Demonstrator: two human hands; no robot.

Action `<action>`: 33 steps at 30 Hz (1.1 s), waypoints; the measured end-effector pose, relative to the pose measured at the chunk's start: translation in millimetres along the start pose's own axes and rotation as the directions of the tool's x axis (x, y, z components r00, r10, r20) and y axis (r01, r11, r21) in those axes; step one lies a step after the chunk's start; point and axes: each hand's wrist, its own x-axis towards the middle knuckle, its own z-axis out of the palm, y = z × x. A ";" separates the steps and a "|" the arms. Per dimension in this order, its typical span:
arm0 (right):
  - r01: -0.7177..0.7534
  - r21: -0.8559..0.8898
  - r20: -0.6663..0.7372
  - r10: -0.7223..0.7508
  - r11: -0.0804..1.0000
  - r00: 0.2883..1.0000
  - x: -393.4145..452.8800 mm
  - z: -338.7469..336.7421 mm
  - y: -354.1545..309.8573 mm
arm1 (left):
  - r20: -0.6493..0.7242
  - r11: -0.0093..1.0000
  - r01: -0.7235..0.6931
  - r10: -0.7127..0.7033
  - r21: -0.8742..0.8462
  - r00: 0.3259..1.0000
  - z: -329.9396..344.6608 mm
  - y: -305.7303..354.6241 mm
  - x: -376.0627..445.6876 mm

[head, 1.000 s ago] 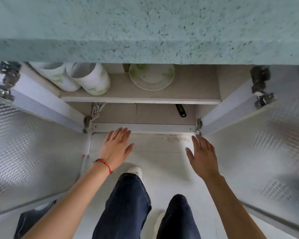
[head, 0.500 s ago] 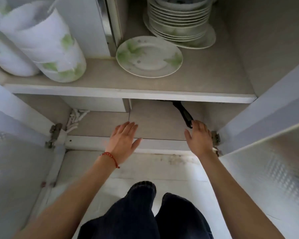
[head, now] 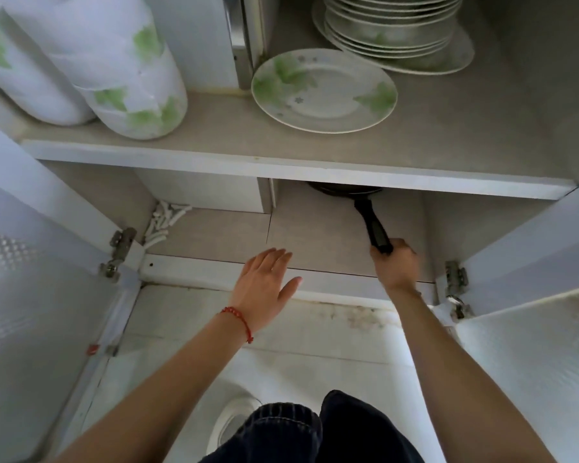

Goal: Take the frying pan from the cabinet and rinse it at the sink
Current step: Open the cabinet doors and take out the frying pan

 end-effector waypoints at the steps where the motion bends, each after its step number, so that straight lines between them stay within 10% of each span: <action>1: -0.011 0.014 0.013 0.011 1.000 1.000 -7.8 4.8 -0.8 | 0.017 1.000 0.006 -0.005 -0.030 1.000 3.0 3.8 3.1; 9: -0.142 0.114 0.111 0.130 0.983 0.985 -73.7 14.4 9.9 | 0.187 0.921 0.171 -0.110 -0.350 0.976 44.5 28.5 34.1; 14: -0.153 0.133 0.170 0.130 0.979 0.977 -100.2 5.6 26.7 | 0.402 0.575 0.486 -0.278 -0.658 0.873 72.7 53.1 47.2; 33: -0.211 0.492 0.288 0.071 0.845 0.955 -68.7 16.8 22.6 | 0.522 0.162 0.582 -0.301 -0.797 0.798 98.1 76.4 86.9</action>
